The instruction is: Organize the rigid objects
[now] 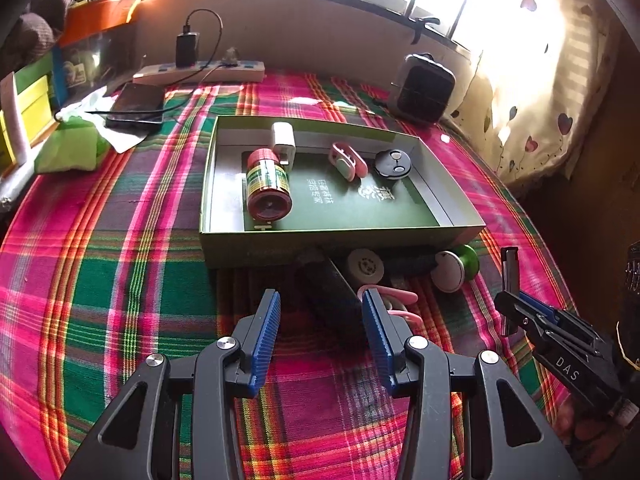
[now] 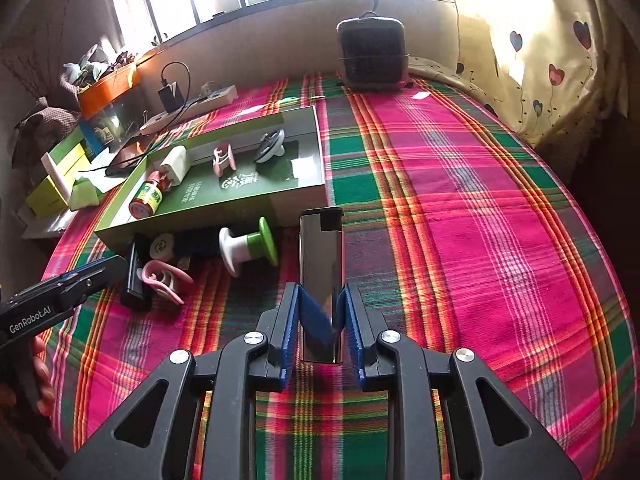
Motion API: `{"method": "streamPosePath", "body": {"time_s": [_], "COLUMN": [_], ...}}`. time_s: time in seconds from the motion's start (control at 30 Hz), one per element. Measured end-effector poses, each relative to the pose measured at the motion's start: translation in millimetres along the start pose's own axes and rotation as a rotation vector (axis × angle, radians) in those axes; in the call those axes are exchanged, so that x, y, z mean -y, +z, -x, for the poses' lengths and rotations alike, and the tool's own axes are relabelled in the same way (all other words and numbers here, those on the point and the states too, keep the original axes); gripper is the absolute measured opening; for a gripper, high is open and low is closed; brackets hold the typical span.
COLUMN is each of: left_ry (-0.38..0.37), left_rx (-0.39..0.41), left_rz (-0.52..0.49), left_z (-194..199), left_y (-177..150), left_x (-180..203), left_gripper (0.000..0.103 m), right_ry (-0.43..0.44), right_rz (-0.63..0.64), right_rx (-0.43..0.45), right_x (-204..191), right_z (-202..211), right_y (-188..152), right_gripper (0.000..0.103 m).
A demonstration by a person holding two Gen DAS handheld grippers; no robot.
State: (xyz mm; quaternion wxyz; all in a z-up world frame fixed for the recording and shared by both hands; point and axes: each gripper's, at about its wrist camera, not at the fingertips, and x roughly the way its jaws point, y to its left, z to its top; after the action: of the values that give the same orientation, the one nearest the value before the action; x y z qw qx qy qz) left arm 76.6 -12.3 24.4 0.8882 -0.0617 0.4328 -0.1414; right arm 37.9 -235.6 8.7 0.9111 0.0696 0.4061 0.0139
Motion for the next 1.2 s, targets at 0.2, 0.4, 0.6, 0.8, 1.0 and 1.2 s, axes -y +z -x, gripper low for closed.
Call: {"method": "streamPosePath", "body": {"time_s": [0.2,0.4,0.6,0.8,1.0,1.2], "left_ry": [0.018,0.061,0.075,0.101,0.134,0.134], "left_rx": [-0.013,-0.022,-0.018,-0.002,0.006,0.006], "left_rz": [0.001,0.0,0.006,0.009,0.025,0.016], "left_z": [-7.0,-7.0,-1.1,6.1,8.9,8.6], "left_y": [1.2,-0.2,-3.7,-4.3,-0.8,0.5], "left_x": [5.0,-0.1,-9.9,-18.9,-31.7,-34.2], "left_gripper": [0.043,0.043,0.044,0.044,0.044,0.044], "right_ry": [-0.042,-0.038,-0.031,-0.028,-0.025,-0.025], "right_rz": [0.032,0.045,0.045,0.04,0.044,0.053], "right_rx": [-0.015,-0.015,-0.015,-0.015,-0.032,-0.033], "right_x": [6.4,6.6,7.4,7.5,8.3,7.7], "right_z": [-4.4,-6.3,-6.7,-6.7,-9.6,-11.3], "right_y": [-1.8,-0.9,-0.7,-0.3,-0.6,0.5], "right_gripper": [0.023,0.022,0.022,0.022,0.022,0.022]}}
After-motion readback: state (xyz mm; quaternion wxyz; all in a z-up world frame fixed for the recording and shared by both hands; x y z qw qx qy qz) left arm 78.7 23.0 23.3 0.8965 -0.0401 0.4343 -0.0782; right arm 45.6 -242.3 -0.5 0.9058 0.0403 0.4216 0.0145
